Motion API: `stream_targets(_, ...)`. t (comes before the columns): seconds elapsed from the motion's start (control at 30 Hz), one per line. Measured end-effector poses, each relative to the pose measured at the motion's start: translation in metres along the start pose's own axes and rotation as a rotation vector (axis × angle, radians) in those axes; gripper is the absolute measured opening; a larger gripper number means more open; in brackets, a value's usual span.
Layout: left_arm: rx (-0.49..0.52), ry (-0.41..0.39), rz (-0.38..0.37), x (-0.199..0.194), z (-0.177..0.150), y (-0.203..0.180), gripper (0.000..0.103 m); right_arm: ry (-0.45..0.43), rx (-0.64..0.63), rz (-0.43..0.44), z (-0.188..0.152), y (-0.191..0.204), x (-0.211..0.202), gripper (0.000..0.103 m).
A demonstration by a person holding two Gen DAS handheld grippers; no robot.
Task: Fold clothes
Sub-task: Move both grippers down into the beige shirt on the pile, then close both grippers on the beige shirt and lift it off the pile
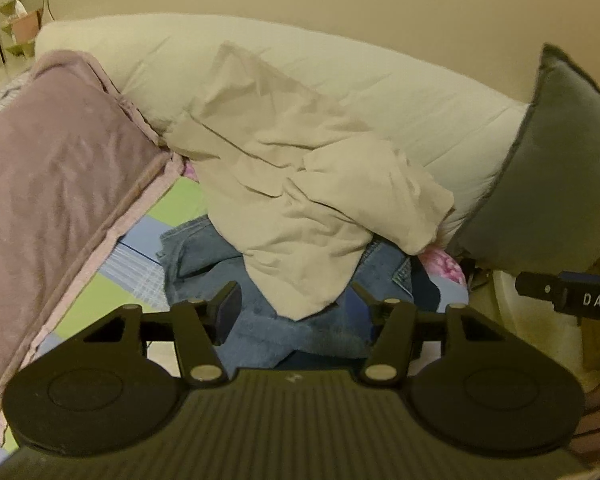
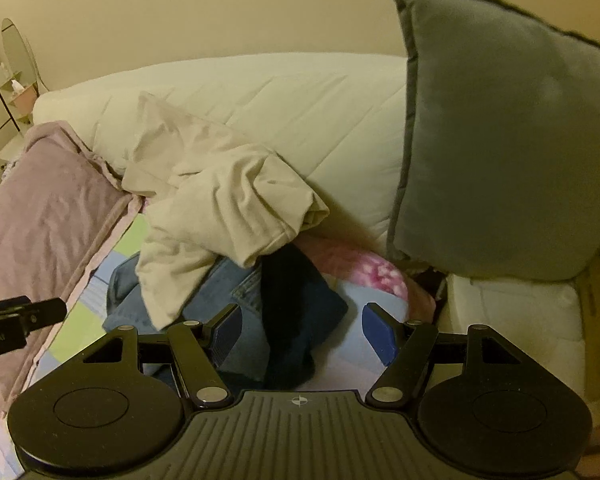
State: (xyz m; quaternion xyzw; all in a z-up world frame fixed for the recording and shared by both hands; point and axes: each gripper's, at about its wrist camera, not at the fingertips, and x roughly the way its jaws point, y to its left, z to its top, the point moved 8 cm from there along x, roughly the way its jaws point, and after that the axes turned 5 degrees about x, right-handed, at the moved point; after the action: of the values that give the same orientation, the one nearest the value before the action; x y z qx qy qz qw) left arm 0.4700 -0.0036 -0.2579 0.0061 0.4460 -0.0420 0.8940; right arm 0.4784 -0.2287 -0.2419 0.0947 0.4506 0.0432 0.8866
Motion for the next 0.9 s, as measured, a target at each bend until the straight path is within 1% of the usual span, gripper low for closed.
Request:
stream_targets(0.2, 0.003, 0.041, -0.027, 0.053, 0.007, -0.002, 0.054, 0.028, 0.056, 0.022, 0.023, -0.016, 0.048, 0.070)
stream_targets(0.33, -0.023, 0.079, -0.056, 0.085, 0.003, -0.005, 0.059, 0.062, 0.168, 0.081, 0.033, -0.030, 0.079, 0.070)
stream_targets(0.53, -0.106, 0.127, -0.092, 0.125, -0.007, 0.000, 0.060, 0.112, 0.435, 0.202, 0.038, -0.054, 0.118, 0.070)
stream_targets(0.63, -0.167, 0.134, -0.118, 0.140, -0.012, 0.003, 0.060, 0.114, 0.613, 0.276, 0.040, -0.070, 0.135, 0.070)
stream_targets(0.73, -0.260, 0.124, -0.172, 0.150, -0.016, 0.008, 0.059, 0.094, 0.766, 0.355, 0.045, -0.081, 0.149, 0.070)
stream_targets(0.8, -0.318, 0.112, -0.198, 0.155, -0.016, 0.012, 0.051, 0.075, 0.836, 0.400, 0.049, -0.084, 0.157, 0.070)
stream_targets(0.87, -0.337, 0.104, -0.225, 0.157, -0.015, 0.013, 0.036, 0.068, 0.873, 0.429, 0.053, -0.084, 0.164, 0.070)
stream_targets(0.9, -0.336, 0.101, -0.236, 0.157, -0.014, 0.013, 0.033, 0.069, 0.884, 0.442, 0.056, -0.083, 0.167, 0.069)
